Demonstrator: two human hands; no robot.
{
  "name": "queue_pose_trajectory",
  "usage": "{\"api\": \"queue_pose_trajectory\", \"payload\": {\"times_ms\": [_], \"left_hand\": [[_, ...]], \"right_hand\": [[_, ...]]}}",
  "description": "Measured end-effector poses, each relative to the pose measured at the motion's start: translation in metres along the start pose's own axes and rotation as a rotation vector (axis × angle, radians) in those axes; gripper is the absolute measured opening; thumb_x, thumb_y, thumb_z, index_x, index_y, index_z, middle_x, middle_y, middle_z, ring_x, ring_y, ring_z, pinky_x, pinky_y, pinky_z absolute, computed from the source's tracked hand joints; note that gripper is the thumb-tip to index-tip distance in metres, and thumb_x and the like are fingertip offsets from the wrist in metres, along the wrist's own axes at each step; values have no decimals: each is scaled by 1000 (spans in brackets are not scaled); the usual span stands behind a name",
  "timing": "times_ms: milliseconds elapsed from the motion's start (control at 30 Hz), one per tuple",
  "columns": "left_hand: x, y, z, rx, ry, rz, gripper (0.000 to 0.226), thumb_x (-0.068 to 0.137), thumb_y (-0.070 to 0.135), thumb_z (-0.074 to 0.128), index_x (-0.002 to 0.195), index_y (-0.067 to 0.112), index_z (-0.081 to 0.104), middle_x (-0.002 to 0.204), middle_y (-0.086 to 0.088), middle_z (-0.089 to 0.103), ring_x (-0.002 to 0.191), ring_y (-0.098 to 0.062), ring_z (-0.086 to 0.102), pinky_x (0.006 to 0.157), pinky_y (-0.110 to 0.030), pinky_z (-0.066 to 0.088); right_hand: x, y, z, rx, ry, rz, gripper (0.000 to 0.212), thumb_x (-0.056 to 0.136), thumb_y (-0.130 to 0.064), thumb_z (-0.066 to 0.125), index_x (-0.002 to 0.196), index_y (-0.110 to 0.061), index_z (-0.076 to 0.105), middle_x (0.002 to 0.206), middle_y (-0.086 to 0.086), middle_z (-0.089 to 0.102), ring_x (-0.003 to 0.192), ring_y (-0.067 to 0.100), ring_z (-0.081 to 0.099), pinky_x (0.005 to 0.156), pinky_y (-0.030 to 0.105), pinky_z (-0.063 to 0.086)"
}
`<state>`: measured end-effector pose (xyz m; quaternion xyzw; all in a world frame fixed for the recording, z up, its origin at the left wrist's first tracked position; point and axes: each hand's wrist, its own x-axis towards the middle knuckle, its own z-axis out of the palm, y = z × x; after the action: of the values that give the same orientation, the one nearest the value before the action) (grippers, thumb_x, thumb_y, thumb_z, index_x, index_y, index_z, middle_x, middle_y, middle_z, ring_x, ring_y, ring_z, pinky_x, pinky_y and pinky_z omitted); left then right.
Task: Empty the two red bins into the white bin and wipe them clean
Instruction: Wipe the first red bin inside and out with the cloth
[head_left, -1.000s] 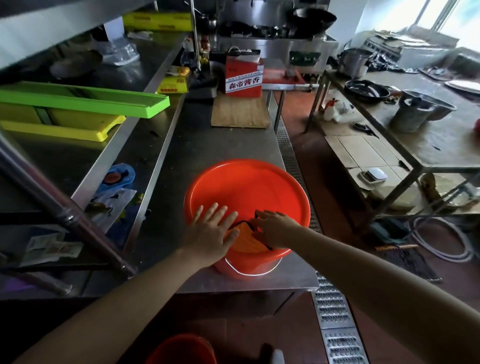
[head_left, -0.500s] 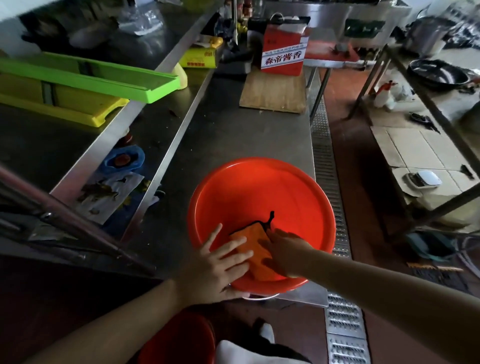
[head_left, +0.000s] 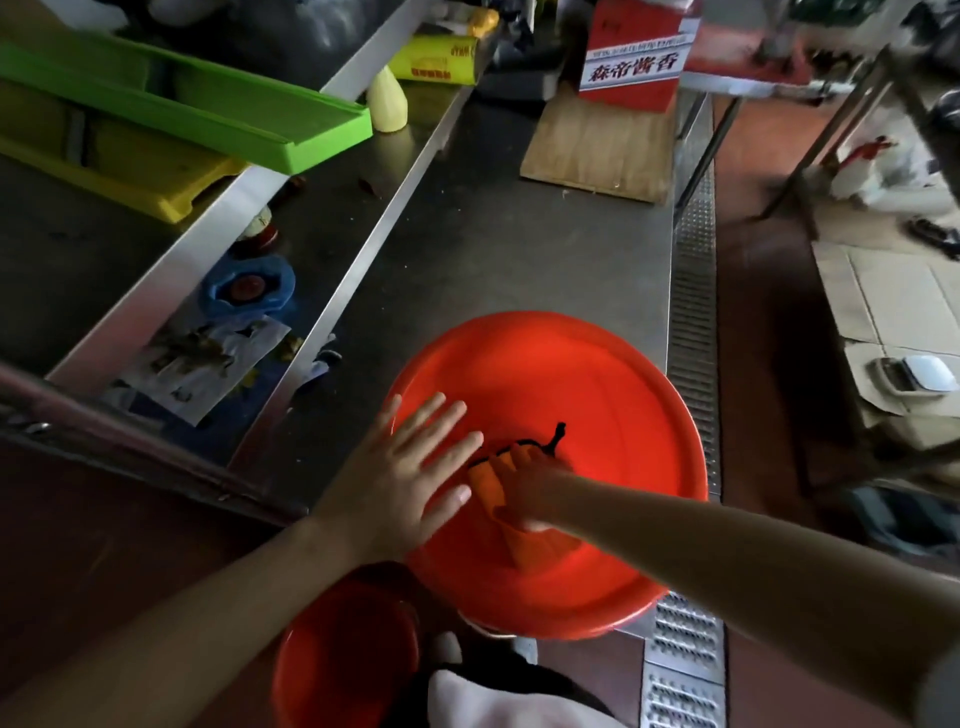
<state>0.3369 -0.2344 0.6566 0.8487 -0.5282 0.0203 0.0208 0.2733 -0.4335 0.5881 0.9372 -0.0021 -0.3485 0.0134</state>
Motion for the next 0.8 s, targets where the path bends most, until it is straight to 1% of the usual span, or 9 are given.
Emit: {"api": "queue_pose_trajectory", "payload": {"times_ms": [100, 167, 267, 333, 433, 500, 567, 733, 800], "left_hand": [[19, -13, 0, 49, -76, -131, 63, 97, 54, 32, 153, 25, 31, 163, -13, 11, 151, -31, 3, 117, -58, 14], [30, -19, 3, 46, -100, -176, 66, 97, 54, 31, 155, 24, 24, 164, -15, 3, 151, -32, -1, 118, -58, 11], [41, -24, 12, -4, -127, -213, 67, 98, 51, 30, 157, 24, 15, 163, -17, -9, 150, -33, -8, 119, -57, 10], [42, -26, 18, -46, -118, -227, 67, 98, 47, 32, 157, 23, 13, 162, -17, -10, 150, -33, -9, 119, -57, 12], [40, -27, 22, -132, -121, -224, 69, 96, 42, 39, 157, 22, 14, 163, -16, -9, 150, -33, -6, 118, -57, 18], [41, -28, 22, -152, -118, -201, 69, 94, 39, 38, 157, 20, 16, 163, -17, -5, 150, -34, -4, 117, -59, 20], [41, -28, 22, -170, -113, -169, 71, 89, 35, 38, 156, 18, 21, 163, -20, 0, 150, -36, -3, 116, -62, 19], [41, -30, 19, -210, -84, -146, 75, 83, 29, 41, 155, 18, 25, 162, -23, 4, 150, -39, 1, 114, -64, 18], [41, -30, 17, -212, -82, -139, 75, 82, 29, 41, 154, 17, 26, 161, -23, 5, 149, -40, 1, 114, -64, 18]], "right_hand": [[35, -9, 18, 113, -97, 83, 78, 102, -38, 48, 160, -20, 0, 166, 15, -4, 152, 41, -1, 117, 64, 17], [56, -11, 35, 188, -171, 157, 85, 100, -37, 53, 160, -24, -6, 166, 14, -13, 150, 45, -11, 115, 68, 15], [76, -9, 63, 404, -237, 393, 96, 94, -51, 60, 158, -38, -11, 165, 4, -22, 150, 42, -19, 108, 76, 21], [83, -9, 85, 461, -187, 458, 99, 90, -62, 59, 157, -40, -10, 165, 3, -22, 150, 44, -15, 109, 73, 23], [95, -17, 110, 457, -59, 468, 97, 90, -68, 50, 159, -32, -8, 166, 11, -18, 148, 50, -12, 117, 65, 14], [104, -23, 117, 475, -48, 488, 95, 92, -67, 48, 158, -30, -10, 165, 12, -20, 147, 51, -15, 119, 64, 3], [109, -24, 122, 496, -45, 483, 95, 93, -67, 45, 158, -30, -13, 164, 10, -24, 147, 50, -20, 118, 63, -2], [120, -20, 127, 473, 24, 379, 87, 98, -63, 40, 158, -28, -11, 163, 11, -24, 142, 52, -26, 116, 69, -1], [130, -32, 118, 470, 71, 258, 81, 95, -67, 23, 158, -30, -11, 164, 7, -25, 136, 46, -37, 117, 68, -4]]}}
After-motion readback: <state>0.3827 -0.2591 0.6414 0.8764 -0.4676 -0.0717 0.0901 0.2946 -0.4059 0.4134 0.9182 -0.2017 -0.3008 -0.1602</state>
